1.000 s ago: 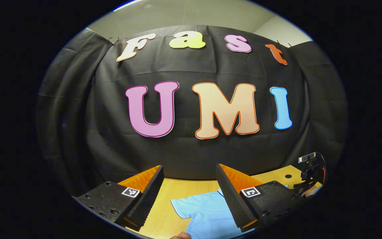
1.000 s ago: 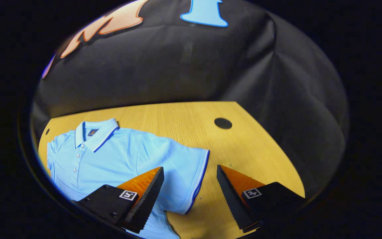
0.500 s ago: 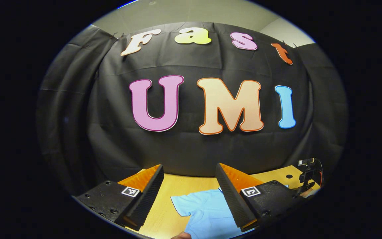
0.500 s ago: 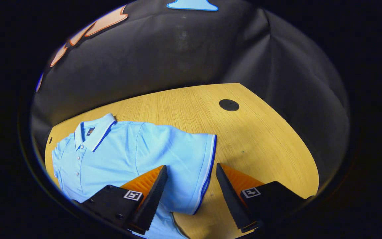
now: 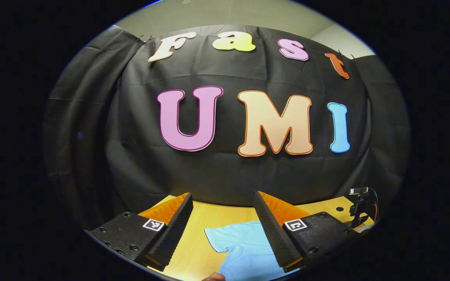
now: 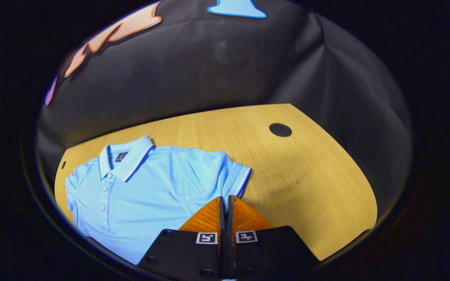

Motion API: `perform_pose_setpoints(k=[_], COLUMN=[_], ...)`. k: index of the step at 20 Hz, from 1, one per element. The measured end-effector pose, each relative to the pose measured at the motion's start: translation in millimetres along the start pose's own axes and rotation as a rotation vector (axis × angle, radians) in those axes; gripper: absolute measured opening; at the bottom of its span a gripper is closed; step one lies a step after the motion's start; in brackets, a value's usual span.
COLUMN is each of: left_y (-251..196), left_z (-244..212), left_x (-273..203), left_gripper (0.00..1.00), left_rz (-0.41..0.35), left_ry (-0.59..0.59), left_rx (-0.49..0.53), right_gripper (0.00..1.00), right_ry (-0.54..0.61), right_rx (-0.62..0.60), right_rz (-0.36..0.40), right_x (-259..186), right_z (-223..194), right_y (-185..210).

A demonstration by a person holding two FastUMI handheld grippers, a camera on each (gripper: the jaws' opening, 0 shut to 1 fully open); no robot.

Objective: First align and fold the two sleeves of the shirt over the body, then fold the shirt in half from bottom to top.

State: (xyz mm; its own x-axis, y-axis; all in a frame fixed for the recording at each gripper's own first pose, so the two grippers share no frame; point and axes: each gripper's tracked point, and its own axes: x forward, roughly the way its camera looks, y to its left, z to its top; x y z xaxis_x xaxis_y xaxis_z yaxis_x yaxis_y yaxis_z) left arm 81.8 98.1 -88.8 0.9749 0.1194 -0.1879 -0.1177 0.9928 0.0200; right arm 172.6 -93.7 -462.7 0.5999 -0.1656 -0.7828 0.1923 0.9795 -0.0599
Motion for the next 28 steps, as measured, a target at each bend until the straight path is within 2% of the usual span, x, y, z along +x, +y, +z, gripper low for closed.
perform_pose_setpoints(k=[4,5,8,15,16,21,23,24,28], left_y=[1.8,2.0,3.5,15.7,18.3,27.8,29.8,30.3,35.4], left_z=[-3.1,-3.1,-6.5,-25.9,-31.4,-57.0,-71.4,-79.8,-121.1], left_x=[-1.4,-1.0,-0.5,5.3,7.0,24.5,33.0,38.5,59.3], left_gripper=[0.95,0.95,0.95,0.95,0.95,0.95,0.95,0.95,0.95], left_rz=[-0.001,-0.002,-0.005,-0.002,0.004,0.02,0.026,0.027,0.042], left_ry=[0.008,0.009,0.014,0.056,0.066,0.115,0.141,0.159,0.257], left_rx=[-0.008,-0.01,-0.01,-0.05,-0.051,-0.062,-0.067,-0.073,-0.111], right_gripper=[0.02,0.0,0.03,0.03,0.08,0.94,0.94,0.98,0.98], right_ry=[-0.038,-0.043,-0.059,-0.003,-0.004,-0.095,-0.137,-0.158,-0.207], right_rx=[0.045,0.052,0.075,0.074,0.075,0.033,0.025,0.025,0.003], right_rz=[0.077,0.105,0.196,0.302,0.335,0.383,0.39,0.402,0.393], right_x=[-15.1,-19.6,-29.6,-39.0,-45.4,-88.3,-109.0,-121.6,-163.5], right_z=[17.3,18.7,23.1,-8.4,-6.9,18.0,28.5,31.8,34.4], right_y=[34.0,44.8,83.0,140.6,147.3,149.5,144.0,142.1,117.2])
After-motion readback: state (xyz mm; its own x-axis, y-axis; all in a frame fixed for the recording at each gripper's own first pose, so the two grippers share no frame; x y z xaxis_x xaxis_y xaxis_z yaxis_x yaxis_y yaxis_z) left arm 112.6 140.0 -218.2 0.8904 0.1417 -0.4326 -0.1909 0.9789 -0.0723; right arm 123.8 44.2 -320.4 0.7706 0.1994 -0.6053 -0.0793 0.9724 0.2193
